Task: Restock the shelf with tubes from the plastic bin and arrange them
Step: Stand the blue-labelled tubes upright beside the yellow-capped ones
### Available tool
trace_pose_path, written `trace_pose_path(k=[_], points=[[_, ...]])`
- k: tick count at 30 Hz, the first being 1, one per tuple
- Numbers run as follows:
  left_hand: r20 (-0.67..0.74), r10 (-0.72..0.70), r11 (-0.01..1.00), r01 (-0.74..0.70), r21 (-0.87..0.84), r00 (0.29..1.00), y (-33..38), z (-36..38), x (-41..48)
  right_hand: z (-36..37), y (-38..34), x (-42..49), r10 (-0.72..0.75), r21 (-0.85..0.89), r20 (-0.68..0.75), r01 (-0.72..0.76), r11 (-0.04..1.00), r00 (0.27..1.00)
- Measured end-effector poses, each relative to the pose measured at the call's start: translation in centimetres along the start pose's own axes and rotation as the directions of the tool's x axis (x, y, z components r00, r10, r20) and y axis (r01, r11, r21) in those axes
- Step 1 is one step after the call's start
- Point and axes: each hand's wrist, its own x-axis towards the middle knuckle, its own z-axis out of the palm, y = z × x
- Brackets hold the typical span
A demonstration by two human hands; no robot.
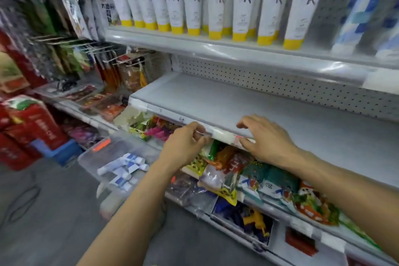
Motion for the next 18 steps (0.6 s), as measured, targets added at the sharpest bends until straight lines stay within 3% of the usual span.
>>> trace_pose_path(k=[5, 9, 13, 18], points=[[0.025, -0.178, 0.984, 0.178, 0.001, 0.984, -12.6, -4.9, 3.0, 7.2, -7.2, 9.3, -0.096, 0.111, 0.129, 0.082, 0.99, 0.987], [0.042, -0.414, 0.908, 0.416, -0.051, 0.909, -25.3, -8.1, 5.7, 15.7, -13.8, 17.3, -0.16, 0.202, 0.286, 0.104, 0.974, 0.945], [0.133, -0.627, 0.743, 0.641, -0.193, 0.767, -36.5, -7.9, 8.0, 24.9, -19.0, 23.6, -0.184, 0.269, 0.443, 0.066, 0.961, 0.877], [0.299, -0.788, 0.46, 0.838, -0.295, 0.538, -47.9, -3.4, 9.5, 36.0, -23.3, 28.2, -0.151, 0.321, 0.642, -0.085, 0.943, 0.752]])
